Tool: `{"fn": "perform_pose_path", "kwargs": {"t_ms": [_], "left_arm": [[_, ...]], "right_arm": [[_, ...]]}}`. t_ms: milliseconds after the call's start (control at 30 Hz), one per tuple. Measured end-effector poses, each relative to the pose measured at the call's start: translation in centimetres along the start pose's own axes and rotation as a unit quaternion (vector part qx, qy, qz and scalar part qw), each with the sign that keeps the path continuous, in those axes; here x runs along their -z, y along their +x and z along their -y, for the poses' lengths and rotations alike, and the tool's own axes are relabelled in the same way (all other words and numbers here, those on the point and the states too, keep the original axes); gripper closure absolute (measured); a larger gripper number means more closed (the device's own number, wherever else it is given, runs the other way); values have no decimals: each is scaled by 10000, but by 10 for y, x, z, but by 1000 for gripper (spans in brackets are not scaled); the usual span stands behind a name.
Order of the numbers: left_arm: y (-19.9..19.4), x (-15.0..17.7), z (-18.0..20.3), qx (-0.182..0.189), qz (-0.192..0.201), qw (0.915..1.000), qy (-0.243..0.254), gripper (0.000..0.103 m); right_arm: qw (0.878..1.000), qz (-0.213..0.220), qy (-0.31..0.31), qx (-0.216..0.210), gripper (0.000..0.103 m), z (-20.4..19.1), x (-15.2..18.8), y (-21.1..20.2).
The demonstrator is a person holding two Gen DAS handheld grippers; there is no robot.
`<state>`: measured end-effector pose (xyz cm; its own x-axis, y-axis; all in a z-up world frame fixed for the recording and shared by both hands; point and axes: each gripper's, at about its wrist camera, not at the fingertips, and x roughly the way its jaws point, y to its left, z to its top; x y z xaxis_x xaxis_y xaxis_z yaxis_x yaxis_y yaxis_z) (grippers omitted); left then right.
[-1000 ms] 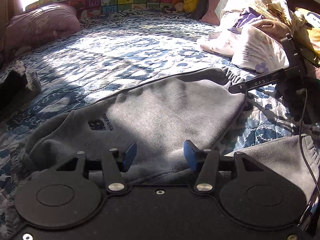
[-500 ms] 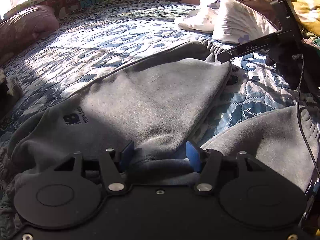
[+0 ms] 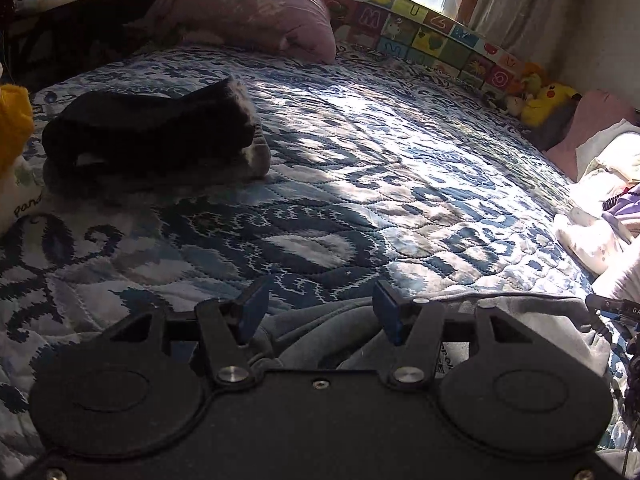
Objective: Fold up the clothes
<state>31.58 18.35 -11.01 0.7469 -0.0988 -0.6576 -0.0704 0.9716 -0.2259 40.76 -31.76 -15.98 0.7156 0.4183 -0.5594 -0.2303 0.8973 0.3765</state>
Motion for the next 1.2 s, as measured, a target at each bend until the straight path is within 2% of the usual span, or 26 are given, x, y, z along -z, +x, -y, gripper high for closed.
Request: {"fn": "perform_pose_path", "kwargs": {"t_ms": [67, 167, 200, 267, 300, 333, 433, 467, 500, 533, 600, 633, 667, 700, 800, 833, 900, 933, 967, 1033, 1200], "left_arm": [[22, 8, 7, -270, -420, 9977, 468, 47], [17, 13, 18, -431, -229, 9952, 851, 51], [14, 14, 21, -476, -145, 9941, 961, 66], [8, 16, 28, -565, 24, 9914, 1179, 80], [5, 17, 32, -610, 108, 9897, 1288, 94], [2, 18, 35, -654, 192, 9878, 1397, 96], [-13, 19, 40, -756, 633, 9833, 1530, 96], [-6, 15, 36, -778, 655, 9826, 1555, 95], [2, 16, 37, -831, 588, 9812, 1640, 90], [6, 19, 40, -918, 519, 9792, 1735, 82], [11, 23, 44, -1104, 387, 9744, 1921, 71], [14, 25, 47, -1197, 320, 9717, 2013, 62], [16, 27, 49, -1290, 254, 9687, 2104, 55], [10, 25, 50, -1349, 371, 9683, 2071, 46], [-19, 20, 54, -1371, 733, 9714, 1795, 48], [-31, 22, 60, -1221, 814, 9740, 1727, 48], [-46, 36, 77, -896, 803, 9775, 1732, 49], [-53, 44, 87, -766, 778, 9783, 1763, 56], [-60, 52, 96, -651, 757, 9787, 1793, 59], [-73, 71, 111, -500, 671, 9785, 1886, 59], [-109, 97, 96, -320, 603, 9882, 1371, 60]], "right_arm": [[9999, -59, -104, -25, 44, -3, 4, 4], [9994, -116, -314, -94, 71, -10, 8, 6], [9989, -109, -439, -84, 72, -14, 9, 6], [9979, -36, -644, 16, 74, -22, 10, 5], [9976, 43, -693, 49, 75, -24, 10, 3], [9974, 156, -697, 51, 75, -26, 9, -1], [9956, 704, -617, -24, 76, -28, -1, -20], [9946, 802, -655, 24, 76, -28, -3, -22], [9940, 826, -714, 112, 75, -29, -2, -21], [9944, 678, -779, 211, 74, -30, 0, -13], [9947, 183, -914, 427, 66, -31, 7, 5], [9936, 93, -977, 556, 64, -33, 9, 8], [9933, 160, -990, 582, 60, -34, 7, 5], [9931, 256, -971, 608, 56, -35, 5, -1], [9932, 511, -790, 681, 50, -33, 0, -24], [9936, 508, -759, 670, 50, -34, 1, -32], [9930, 497, -892, 601, 50, -44, 8, -54], [9920, 503, -1013, 565, 50, -52, 12, -67], [9907, 517, -1137, 536, 50, -59, 15, -79], [9872, 609, -1393, 480, 50, -77, 20, -109], [9798, 493, -1923, 224, 50, -109, 46, -171]]}}
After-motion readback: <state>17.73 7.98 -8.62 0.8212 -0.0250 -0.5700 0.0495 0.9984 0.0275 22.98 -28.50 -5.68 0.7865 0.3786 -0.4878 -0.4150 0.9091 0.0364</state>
